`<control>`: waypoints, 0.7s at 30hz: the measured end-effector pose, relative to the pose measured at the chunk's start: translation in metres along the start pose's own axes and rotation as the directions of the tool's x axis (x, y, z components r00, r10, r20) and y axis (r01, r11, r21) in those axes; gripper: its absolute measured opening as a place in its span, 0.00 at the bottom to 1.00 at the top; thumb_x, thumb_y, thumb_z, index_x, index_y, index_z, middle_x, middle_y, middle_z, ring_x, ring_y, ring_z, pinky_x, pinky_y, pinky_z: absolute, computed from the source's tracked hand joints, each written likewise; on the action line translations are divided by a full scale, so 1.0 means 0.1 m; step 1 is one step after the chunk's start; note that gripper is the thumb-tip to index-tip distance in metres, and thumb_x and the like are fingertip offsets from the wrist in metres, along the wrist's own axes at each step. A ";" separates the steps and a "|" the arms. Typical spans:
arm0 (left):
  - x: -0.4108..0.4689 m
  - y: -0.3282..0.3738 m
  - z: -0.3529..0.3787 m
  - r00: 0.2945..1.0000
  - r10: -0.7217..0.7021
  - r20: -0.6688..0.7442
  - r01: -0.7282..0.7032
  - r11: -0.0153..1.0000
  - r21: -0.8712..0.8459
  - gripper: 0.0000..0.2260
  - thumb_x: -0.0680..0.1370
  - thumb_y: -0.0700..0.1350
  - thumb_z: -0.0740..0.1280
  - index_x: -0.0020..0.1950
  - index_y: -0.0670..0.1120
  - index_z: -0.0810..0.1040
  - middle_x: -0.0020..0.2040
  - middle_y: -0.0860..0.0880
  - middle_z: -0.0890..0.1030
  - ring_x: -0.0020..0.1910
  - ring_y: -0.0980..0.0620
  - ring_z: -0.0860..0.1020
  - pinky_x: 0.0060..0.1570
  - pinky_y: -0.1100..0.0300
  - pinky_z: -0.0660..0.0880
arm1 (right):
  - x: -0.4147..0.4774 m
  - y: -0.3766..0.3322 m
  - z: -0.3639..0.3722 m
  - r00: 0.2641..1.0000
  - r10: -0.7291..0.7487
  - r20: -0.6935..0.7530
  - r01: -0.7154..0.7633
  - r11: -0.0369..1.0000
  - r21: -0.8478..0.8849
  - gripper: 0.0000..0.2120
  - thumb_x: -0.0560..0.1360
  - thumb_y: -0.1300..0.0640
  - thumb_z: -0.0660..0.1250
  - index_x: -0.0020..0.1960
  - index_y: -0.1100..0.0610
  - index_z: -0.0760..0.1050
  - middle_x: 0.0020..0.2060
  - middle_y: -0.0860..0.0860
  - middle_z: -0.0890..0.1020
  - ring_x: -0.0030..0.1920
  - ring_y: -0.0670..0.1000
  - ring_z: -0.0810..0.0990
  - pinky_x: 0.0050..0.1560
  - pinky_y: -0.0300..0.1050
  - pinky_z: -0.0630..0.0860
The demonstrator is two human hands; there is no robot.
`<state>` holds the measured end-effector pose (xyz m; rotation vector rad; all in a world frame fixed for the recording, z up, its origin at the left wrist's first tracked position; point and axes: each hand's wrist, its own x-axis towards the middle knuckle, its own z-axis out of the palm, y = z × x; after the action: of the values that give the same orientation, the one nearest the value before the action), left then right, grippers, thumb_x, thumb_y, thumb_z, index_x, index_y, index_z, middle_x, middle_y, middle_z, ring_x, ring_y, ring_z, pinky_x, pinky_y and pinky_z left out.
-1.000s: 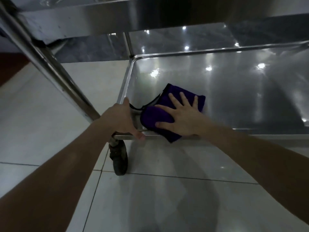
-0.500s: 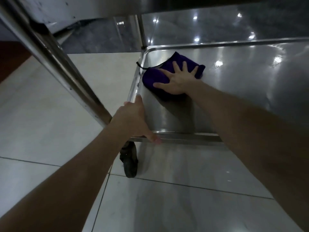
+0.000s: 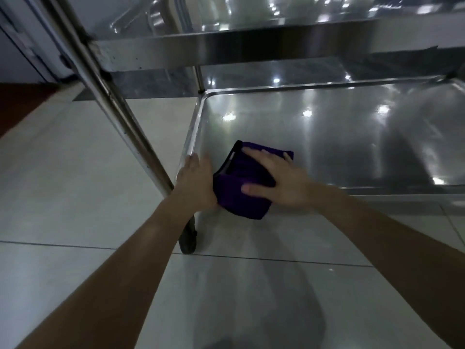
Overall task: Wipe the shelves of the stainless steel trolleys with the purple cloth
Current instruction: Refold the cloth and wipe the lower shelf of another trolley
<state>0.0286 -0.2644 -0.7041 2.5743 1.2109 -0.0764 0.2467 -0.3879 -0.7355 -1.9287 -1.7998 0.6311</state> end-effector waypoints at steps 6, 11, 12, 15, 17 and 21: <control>-0.01 0.75 0.39 0.920 0.244 -0.306 -0.274 0.960 -0.058 0.26 0.84 0.53 0.61 0.82 0.49 0.70 0.84 0.42 0.66 0.84 0.41 0.62 0.82 0.40 0.59 | -0.48 0.47 0.11 0.940 0.125 -0.318 -0.223 0.929 -0.296 0.32 0.87 0.43 0.49 0.87 0.55 0.54 0.87 0.54 0.57 0.87 0.53 0.50 0.85 0.64 0.43; 0.35 0.88 0.80 0.963 0.231 -0.140 -0.204 0.962 0.184 0.31 0.86 0.68 0.46 0.89 0.60 0.51 0.89 0.49 0.51 0.88 0.45 0.48 0.84 0.36 0.44 | -0.12 0.55 0.10 0.884 0.212 -0.418 -0.343 0.900 -0.270 0.29 0.90 0.48 0.48 0.86 0.61 0.55 0.86 0.60 0.56 0.87 0.58 0.48 0.86 0.61 0.43; 0.37 0.82 0.84 0.961 0.224 -0.162 -0.194 0.964 0.185 0.31 0.86 0.69 0.44 0.88 0.61 0.52 0.89 0.50 0.52 0.88 0.45 0.50 0.84 0.37 0.45 | -0.09 0.60 0.14 0.893 0.195 -0.406 -0.328 0.899 -0.290 0.30 0.89 0.46 0.47 0.86 0.60 0.55 0.86 0.60 0.56 0.87 0.58 0.48 0.86 0.61 0.42; 0.35 0.66 0.85 0.961 0.199 -0.190 -0.166 0.970 0.176 0.32 0.84 0.68 0.39 0.88 0.63 0.55 0.89 0.52 0.55 0.88 0.47 0.52 0.85 0.38 0.48 | -0.07 0.67 0.22 0.918 0.184 -0.352 -0.311 0.884 -0.349 0.31 0.89 0.44 0.44 0.88 0.59 0.51 0.87 0.59 0.55 0.87 0.57 0.48 0.86 0.59 0.43; 0.33 0.50 0.81 0.967 0.154 -0.203 -0.121 0.979 0.163 0.30 0.85 0.65 0.40 0.87 0.63 0.55 0.89 0.53 0.54 0.88 0.48 0.51 0.85 0.39 0.49 | -0.08 0.67 0.21 0.916 0.207 -0.343 -0.331 0.874 -0.355 0.32 0.89 0.45 0.43 0.88 0.60 0.49 0.87 0.58 0.53 0.87 0.56 0.47 0.86 0.57 0.43; 0.39 0.03 0.63 0.982 0.031 -0.187 -0.010 0.994 0.112 0.26 0.88 0.61 0.45 0.88 0.62 0.55 0.89 0.54 0.52 0.88 0.49 0.50 0.85 0.40 0.47 | -0.09 0.62 0.22 0.923 0.166 -0.348 -0.306 0.864 -0.399 0.32 0.87 0.46 0.41 0.88 0.59 0.53 0.87 0.60 0.55 0.87 0.59 0.50 0.86 0.59 0.45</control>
<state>0.0605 -0.2554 -0.7701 2.7416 1.2783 0.1099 0.2829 -0.4007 -0.7892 -2.4214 -1.6173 -0.0338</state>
